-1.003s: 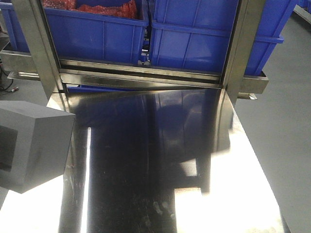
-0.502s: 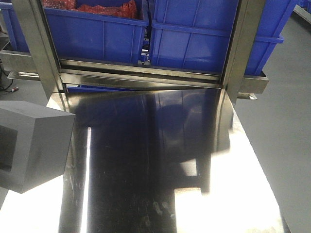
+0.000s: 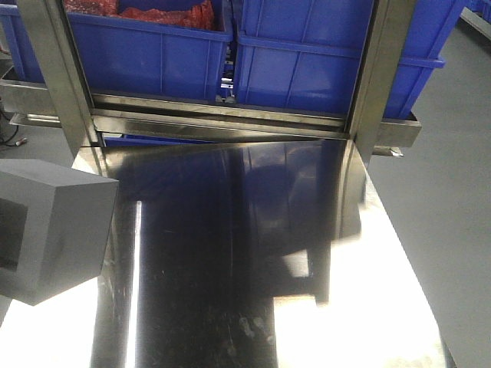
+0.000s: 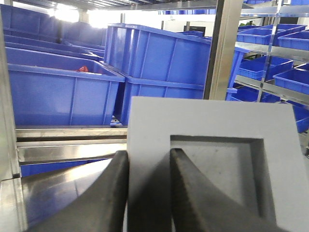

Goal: Sort gray base to blue bin
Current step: 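Drive the base away from the table holding the gray block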

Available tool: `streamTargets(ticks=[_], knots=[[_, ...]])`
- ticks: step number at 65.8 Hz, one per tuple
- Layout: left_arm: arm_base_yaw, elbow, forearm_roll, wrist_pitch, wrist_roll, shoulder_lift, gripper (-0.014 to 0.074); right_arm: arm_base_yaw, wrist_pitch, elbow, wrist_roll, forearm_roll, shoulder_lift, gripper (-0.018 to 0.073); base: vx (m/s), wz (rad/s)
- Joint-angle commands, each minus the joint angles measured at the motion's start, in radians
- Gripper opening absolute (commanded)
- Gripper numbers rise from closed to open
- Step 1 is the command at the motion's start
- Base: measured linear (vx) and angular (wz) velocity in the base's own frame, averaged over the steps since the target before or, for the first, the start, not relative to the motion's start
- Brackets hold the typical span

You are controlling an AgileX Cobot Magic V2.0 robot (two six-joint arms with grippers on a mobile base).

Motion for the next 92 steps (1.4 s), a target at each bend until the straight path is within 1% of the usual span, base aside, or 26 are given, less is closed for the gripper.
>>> streamTargets(ticks=[1, 31, 92], knots=[[-0.004, -0.027, -0.012, -0.111, -0.006, 0.001, -0.0006, 0.0, -0.075, 0.001, -0.006, -0.004, -0.002, -0.0005, -0.02, -0.06], [-0.004, -0.027, -0.012, -0.111, -0.006, 0.001, -0.0006, 0.0, -0.075, 0.001, -0.006, -0.004, -0.002, -0.0005, -0.05, -0.27], [-0.004, -0.027, -0.012, -0.111, -0.006, 0.001, -0.0006, 0.0, -0.075, 0.001, -0.006, -0.004, -0.002, -0.0005, -0.07, -0.56]])
